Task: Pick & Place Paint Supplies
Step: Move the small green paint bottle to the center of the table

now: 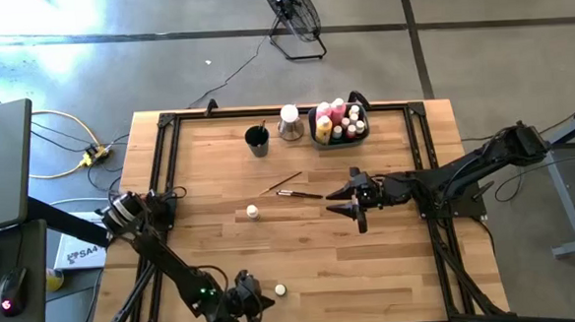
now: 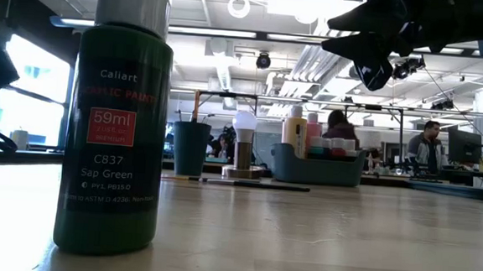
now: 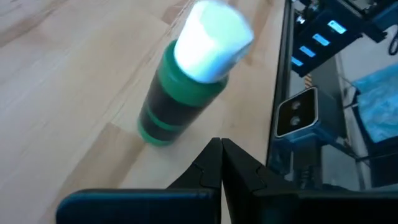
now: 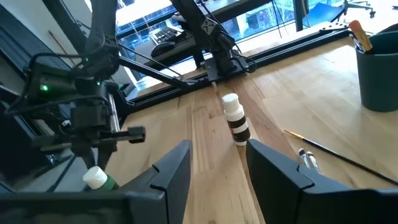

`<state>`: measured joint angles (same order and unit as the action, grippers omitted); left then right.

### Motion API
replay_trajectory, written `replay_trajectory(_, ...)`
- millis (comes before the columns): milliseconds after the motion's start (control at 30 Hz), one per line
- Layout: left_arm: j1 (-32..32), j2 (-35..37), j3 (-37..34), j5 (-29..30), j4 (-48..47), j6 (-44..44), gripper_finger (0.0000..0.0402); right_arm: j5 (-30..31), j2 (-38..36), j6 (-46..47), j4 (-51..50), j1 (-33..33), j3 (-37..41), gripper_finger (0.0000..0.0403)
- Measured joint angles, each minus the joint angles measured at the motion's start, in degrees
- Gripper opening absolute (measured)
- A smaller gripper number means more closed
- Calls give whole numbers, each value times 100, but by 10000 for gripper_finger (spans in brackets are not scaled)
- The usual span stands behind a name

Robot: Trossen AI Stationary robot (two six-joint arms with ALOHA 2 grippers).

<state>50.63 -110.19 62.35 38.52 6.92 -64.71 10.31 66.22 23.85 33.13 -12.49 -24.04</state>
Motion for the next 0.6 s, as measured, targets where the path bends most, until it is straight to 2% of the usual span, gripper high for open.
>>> replay_trajectory(267,2,-687,0,150,1286,-45,0,-158,-2,38,-69,-2,0,149)
replay_trajectory(600,-11,-804,22,546,1346,-167,0,-149,-2,30,-80,-2,-1,149)
